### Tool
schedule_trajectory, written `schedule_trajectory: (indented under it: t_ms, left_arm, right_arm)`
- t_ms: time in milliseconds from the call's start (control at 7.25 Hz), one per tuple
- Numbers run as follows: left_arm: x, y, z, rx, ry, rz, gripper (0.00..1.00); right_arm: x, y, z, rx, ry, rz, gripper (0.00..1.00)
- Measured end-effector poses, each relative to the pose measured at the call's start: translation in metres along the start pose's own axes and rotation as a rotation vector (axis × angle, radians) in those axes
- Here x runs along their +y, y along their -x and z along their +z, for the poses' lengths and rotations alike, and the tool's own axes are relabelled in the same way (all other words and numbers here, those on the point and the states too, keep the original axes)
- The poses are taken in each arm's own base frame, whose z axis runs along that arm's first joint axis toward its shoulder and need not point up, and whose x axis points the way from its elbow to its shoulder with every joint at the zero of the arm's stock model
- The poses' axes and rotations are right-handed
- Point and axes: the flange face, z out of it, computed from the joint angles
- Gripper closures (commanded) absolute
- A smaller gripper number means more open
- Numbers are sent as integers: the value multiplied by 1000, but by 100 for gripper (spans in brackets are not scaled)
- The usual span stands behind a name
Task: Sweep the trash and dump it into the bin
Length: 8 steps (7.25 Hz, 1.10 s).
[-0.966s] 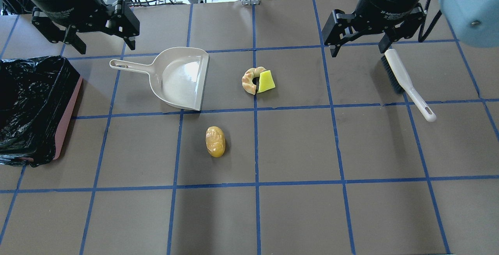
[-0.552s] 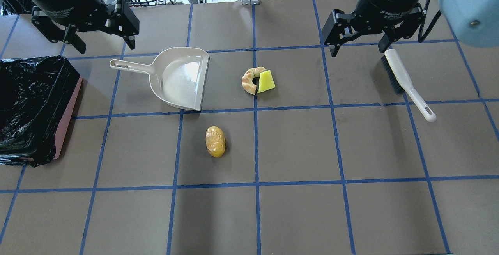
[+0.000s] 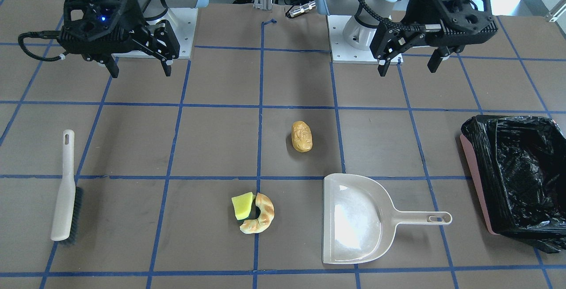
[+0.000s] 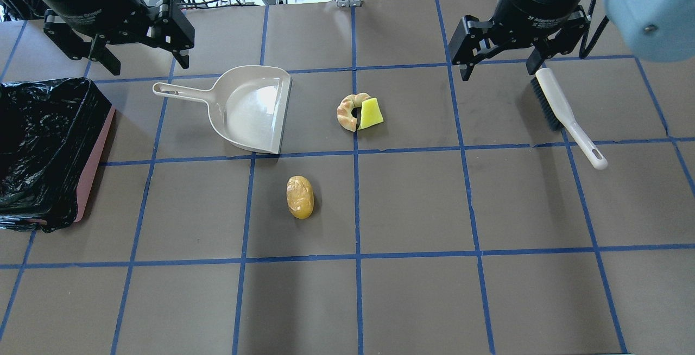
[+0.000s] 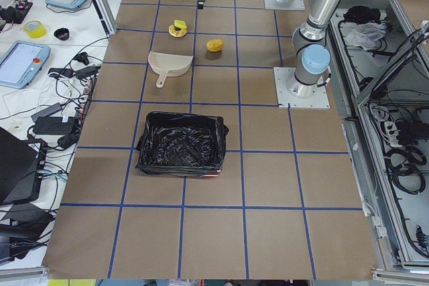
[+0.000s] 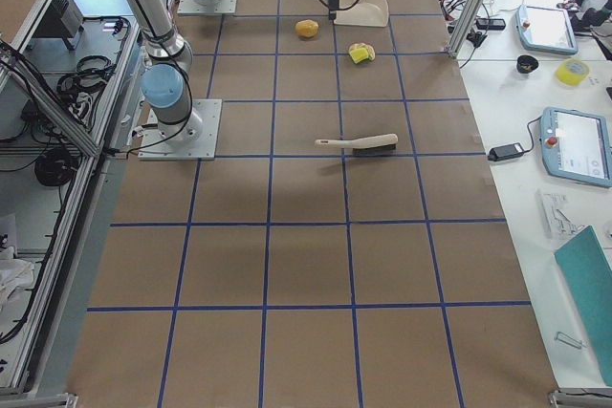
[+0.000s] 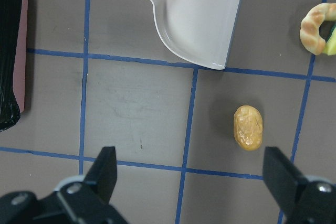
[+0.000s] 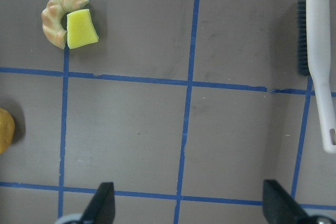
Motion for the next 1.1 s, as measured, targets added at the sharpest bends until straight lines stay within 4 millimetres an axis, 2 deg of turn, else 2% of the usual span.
schedule_trajectory:
  t_ms: [276, 414, 552, 690, 828, 1103]
  left_arm:
    - [-8, 1, 6, 2, -14, -66, 0]
    - [-14, 4, 5, -10, -57, -185, 0]
    - [-19, 7, 15, -22, -77, -374, 0]
    - [-24, 10, 37, -26, -77, -568, 0]
    - [-33, 16, 69, -29, -68, -753, 0]
    - [-56, 48, 122, -37, -31, -1046, 0]
  right_arm:
    - [-19, -84, 21, -2, 46, -71, 1]
    - [-22, -134, 39, 4, 89, -112, 4]
    - [-20, -178, 68, 14, 153, -152, 6]
    - [-17, -201, 100, 17, 206, -179, 4]
    - [-13, -211, 130, 15, 235, -210, 4]
    - [-3, -233, 192, 9, 241, -251, 5]
